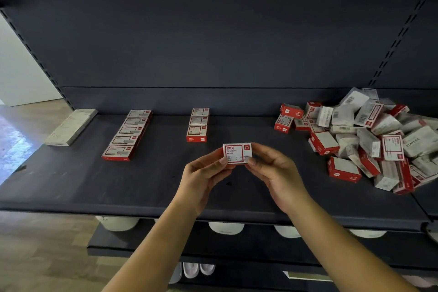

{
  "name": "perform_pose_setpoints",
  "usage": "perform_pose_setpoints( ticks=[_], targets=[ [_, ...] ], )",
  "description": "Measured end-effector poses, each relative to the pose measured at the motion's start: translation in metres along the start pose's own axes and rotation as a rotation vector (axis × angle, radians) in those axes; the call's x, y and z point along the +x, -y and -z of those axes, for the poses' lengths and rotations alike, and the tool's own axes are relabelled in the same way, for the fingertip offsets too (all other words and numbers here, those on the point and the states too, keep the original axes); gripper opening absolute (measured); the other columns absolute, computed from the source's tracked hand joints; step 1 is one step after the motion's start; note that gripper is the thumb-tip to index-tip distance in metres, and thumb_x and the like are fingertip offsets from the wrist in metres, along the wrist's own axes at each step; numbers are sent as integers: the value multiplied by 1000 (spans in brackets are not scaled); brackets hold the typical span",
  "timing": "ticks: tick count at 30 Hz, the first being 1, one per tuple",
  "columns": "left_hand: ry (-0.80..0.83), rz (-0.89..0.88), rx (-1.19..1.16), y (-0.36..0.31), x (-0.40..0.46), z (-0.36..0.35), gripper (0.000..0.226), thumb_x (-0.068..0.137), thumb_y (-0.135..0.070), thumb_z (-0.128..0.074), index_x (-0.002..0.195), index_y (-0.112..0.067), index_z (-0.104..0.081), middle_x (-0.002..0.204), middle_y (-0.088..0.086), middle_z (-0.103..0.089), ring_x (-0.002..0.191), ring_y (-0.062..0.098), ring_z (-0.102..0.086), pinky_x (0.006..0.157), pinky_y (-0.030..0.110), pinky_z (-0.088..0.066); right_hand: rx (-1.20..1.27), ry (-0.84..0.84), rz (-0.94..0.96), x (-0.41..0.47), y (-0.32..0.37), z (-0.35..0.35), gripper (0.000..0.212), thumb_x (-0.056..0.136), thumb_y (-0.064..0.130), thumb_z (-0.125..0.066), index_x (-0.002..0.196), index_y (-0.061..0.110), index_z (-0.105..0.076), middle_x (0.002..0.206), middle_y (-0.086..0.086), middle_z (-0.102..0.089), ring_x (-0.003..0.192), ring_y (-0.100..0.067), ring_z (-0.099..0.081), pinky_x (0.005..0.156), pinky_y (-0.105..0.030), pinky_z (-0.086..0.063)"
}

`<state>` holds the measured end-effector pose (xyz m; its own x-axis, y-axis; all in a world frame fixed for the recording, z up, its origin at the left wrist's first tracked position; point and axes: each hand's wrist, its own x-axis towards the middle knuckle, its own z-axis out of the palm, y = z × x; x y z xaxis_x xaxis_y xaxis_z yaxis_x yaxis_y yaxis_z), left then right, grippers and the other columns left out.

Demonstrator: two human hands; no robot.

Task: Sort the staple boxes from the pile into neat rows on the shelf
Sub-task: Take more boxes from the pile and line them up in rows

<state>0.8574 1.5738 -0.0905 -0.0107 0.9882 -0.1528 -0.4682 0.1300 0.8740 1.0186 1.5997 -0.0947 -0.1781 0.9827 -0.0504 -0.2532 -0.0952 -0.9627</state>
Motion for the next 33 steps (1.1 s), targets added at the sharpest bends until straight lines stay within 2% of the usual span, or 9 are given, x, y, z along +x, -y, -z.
perform_pose_setpoints(
  ticks=[6, 9, 12, 17, 23, 26, 28, 30, 33],
  targets=[
    [-76, -98, 398, 10, 9, 14, 18, 93, -6, -51, 103, -15, -63, 96, 8, -68, 89, 21, -66, 87, 33, -51, -172, -40, 24, 0, -7, -14, 40, 83, -2, -62, 122, 10, -57, 96, 14, -66, 88, 10, -62, 74, -7, -47],
    [-80, -200, 756, 16, 12, 30, 20, 95, -11, -52, 111, -15, -63, 95, 0, -63, 94, 20, -62, 82, 25, -47, -210, -53, -22, 4, -13, -24, 39, 83, 0, -63, 121, 10, -59, 101, 9, -67, 94, 3, -63, 84, -15, -50],
    [-184, -464, 1209, 14, 11, 49, 48, 90, -12, -60, 136, -11, -46, 114, -1, -52, 108, 14, -50, 86, 19, -39, -141, -62, -110, 11, -18, -38, 33, 85, 0, -61, 116, 11, -63, 102, 0, -70, 97, -11, -65, 88, -27, -52],
    [-17, -934, 1542, 5, 16, 75, 42, 82, -32, -56, 121, -15, -55, 116, 11, -58, 111, 26, -46, 85, 38, -49, -72, 12, -148, 15, -27, -65, 27, 87, -2, -57, 93, 23, -67, 92, 3, -72, 90, -10, -67, 82, -24, -54],
    [114, -877, 1624, -18, 31, 84, 36, 84, -33, -46, 117, -20, -54, 102, 6, -58, 90, 21, -52, 60, 36, -55, -132, 58, -91, 23, -29, -85, 24, 89, 2, -57, 107, 14, -66, 101, -1, -70, 96, -12, -66, 81, -20, -52],
    [180, -809, 1607, -30, 46, 87, 35, 84, -28, -52, 115, -14, -64, 110, 9, -61, 95, 31, -58, 68, 40, -56, -735, 49, 178, 34, -27, -82, 29, 92, 11, -56, 120, 13, -60, 116, 2, -61, 110, -13, -58, 88, -13, -44],
    [179, -720, 1615, -29, 60, 94, 35, 82, -19, -63, 115, -12, -66, 117, 10, -61, 102, 34, -58, 78, 44, -55, -1106, 70, 285, 40, -27, -79, 41, 94, 13, -51, 135, 15, -47, 137, -2, -43, 127, -19, -41, 100, -21, -35],
    [178, -597, 1625, -25, 70, 101, 35, 83, -17, -67, 117, -15, -67, 124, 9, -59, 109, 33, -55, 88, 45, -50, -1209, 71, 269, 42, -27, -79, 46, 95, 14, -48, 140, 19, -40, 148, -3, -30, 136, -20, -27, 106, -26, -29],
    [177, -629, 1647, -19, 77, 108, 26, 84, -28, -59, 105, -21, -72, 116, 5, -64, 99, 32, -56, 83, 44, -51, -1217, 68, 264, 41, -31, -79, 46, 95, 13, -48, 140, 18, -40, 150, -3, -27, 138, -19, -24, 108, -25, -26]
  ],
)
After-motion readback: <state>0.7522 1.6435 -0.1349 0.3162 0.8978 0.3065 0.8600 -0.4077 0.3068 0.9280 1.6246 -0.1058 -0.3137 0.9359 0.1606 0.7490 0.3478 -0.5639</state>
